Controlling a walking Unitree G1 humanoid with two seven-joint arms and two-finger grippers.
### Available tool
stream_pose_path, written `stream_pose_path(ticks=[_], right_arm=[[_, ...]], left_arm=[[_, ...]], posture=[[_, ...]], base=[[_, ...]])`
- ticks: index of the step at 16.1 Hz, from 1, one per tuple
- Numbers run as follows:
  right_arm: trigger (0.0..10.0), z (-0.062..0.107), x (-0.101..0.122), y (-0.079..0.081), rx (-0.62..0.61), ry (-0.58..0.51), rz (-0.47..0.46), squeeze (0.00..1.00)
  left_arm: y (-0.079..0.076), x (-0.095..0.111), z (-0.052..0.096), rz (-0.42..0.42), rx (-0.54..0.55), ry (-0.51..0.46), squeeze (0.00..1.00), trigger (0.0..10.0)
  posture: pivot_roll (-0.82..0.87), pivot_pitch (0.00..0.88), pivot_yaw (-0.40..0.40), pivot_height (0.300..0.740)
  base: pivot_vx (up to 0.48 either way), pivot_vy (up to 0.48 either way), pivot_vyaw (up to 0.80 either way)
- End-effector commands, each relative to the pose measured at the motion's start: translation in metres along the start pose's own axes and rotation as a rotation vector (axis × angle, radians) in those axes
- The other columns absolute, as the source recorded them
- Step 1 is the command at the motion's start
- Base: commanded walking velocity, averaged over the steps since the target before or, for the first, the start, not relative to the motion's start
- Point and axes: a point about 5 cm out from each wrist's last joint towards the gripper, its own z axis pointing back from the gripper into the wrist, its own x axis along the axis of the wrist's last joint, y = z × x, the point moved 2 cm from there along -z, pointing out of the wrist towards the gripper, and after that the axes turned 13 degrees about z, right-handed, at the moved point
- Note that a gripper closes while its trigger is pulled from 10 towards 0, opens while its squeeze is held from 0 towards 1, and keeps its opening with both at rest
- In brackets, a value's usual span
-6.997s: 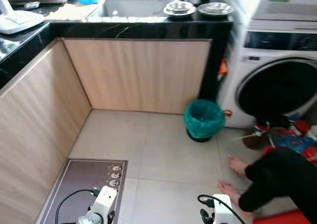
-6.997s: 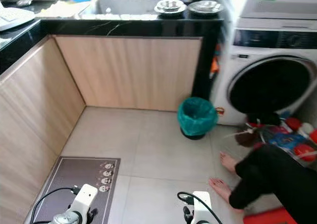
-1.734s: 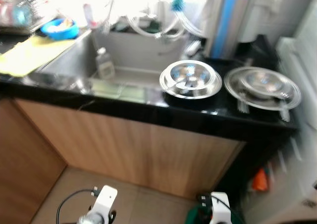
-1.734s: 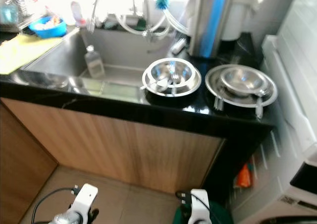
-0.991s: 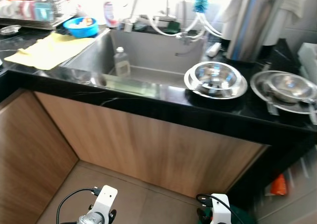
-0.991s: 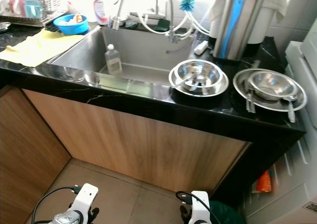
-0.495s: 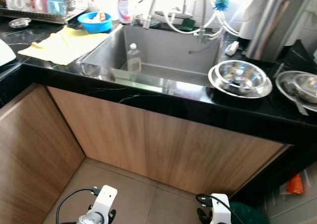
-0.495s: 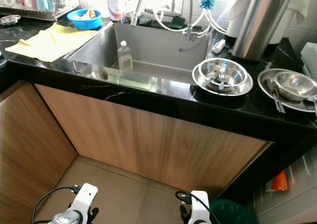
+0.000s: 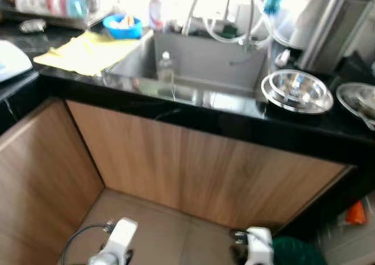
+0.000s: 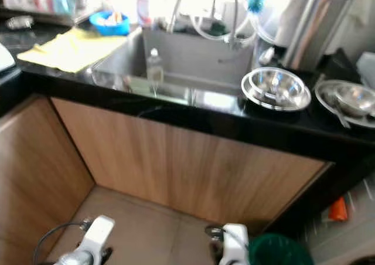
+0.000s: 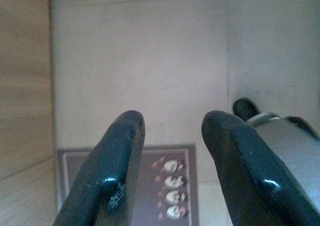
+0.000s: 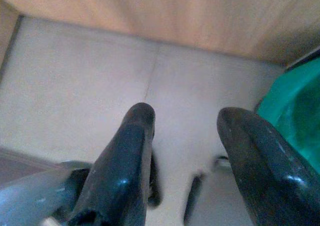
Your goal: Kitchen organization
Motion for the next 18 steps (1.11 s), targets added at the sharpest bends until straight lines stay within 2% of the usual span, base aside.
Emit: stream_pose_path(ticks=[1,6,13,18], right_arm=[[10.0,0.001,0.002,-0.010,-0.027,-0.008,-0.002,0.00],[10.0,0.001,0.002,-0.010,-0.026,-0.008,-0.001,0.00],[10.0,0.001,0.002,-0.009,-0.023,-0.009,0.001,0.00],[10.0,0.001,0.002,-0.009,-0.026,-0.006,0.000,0.00]], left_arm=[[-0.005,0.005,-0.001,0.006,-0.010,-0.008,0.00,10.0],[-0.007,0.010,-0.002,-0.029,-0.024,-0.027,0.00,10.0],[-0.012,0.017,-0.002,0.012,-0.057,-0.069,0.00,10.0],[-0.013,0.016,-0.002,-0.003,-0.055,-0.062,0.00,10.0]], posture=[[-0.05,0.000,0.042,0.740],[-0.05,0.000,0.041,0.740],[-0.05,0.000,0.041,0.740],[-0.05,0.000,0.042,0.740]], base=[[0.000,0.262,0.00],[0.000,0.158,0.00],[0.000,0.000,0.00],[0.000,0.000,0.00]])
